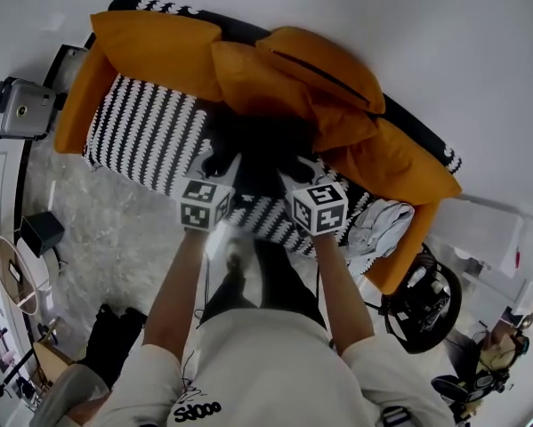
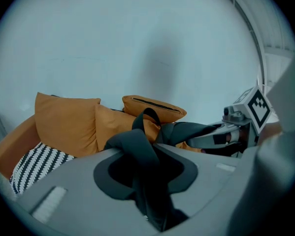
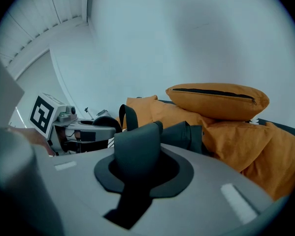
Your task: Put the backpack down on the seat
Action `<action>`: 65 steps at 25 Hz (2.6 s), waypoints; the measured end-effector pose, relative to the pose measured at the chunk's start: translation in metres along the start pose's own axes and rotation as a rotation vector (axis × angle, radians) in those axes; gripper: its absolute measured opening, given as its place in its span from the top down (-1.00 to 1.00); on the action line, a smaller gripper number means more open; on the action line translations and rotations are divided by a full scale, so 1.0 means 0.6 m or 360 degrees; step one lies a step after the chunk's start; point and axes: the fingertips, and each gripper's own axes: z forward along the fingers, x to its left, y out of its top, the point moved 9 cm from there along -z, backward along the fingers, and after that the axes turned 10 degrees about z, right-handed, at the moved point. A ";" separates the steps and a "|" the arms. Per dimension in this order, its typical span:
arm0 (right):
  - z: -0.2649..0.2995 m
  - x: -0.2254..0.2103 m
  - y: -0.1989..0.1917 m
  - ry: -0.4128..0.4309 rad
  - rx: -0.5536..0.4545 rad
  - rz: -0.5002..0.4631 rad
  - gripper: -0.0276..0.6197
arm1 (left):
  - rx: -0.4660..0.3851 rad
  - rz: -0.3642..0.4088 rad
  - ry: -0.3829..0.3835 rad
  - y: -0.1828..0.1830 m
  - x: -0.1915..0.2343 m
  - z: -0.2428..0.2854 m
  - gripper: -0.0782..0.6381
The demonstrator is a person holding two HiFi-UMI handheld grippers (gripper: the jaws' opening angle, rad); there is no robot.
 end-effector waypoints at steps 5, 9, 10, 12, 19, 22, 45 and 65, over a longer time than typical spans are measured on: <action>0.003 0.006 -0.011 0.0000 0.0038 0.0000 0.54 | 0.0031 -0.0025 0.0002 -0.015 -0.003 -0.003 0.37; 0.004 0.012 -0.018 -0.0011 0.0057 -0.0004 0.39 | 0.0072 -0.0040 0.0010 -0.030 -0.001 -0.006 0.29; 0.004 0.014 -0.019 -0.0015 0.0055 -0.0010 0.38 | 0.0081 -0.0042 0.0013 -0.034 -0.002 -0.007 0.27; 0.003 0.017 -0.024 -0.0018 0.0053 -0.0012 0.34 | 0.0099 -0.0048 0.0017 -0.042 -0.005 -0.011 0.22; -0.003 0.026 -0.036 -0.0014 0.0061 0.0008 0.13 | 0.0138 -0.0086 0.0039 -0.068 -0.002 -0.027 0.08; -0.006 0.028 -0.041 -0.0012 0.0070 0.0009 0.06 | 0.0165 -0.0108 0.0054 -0.075 -0.003 -0.030 0.03; -0.040 0.050 -0.047 -0.0066 -0.0024 -0.0012 0.03 | 0.0210 -0.0166 0.0281 -0.120 0.023 -0.085 -0.22; -0.195 0.136 -0.044 -0.0219 -0.0332 -0.0168 0.26 | -0.0002 0.0104 0.0287 -0.071 -0.009 -0.253 -0.04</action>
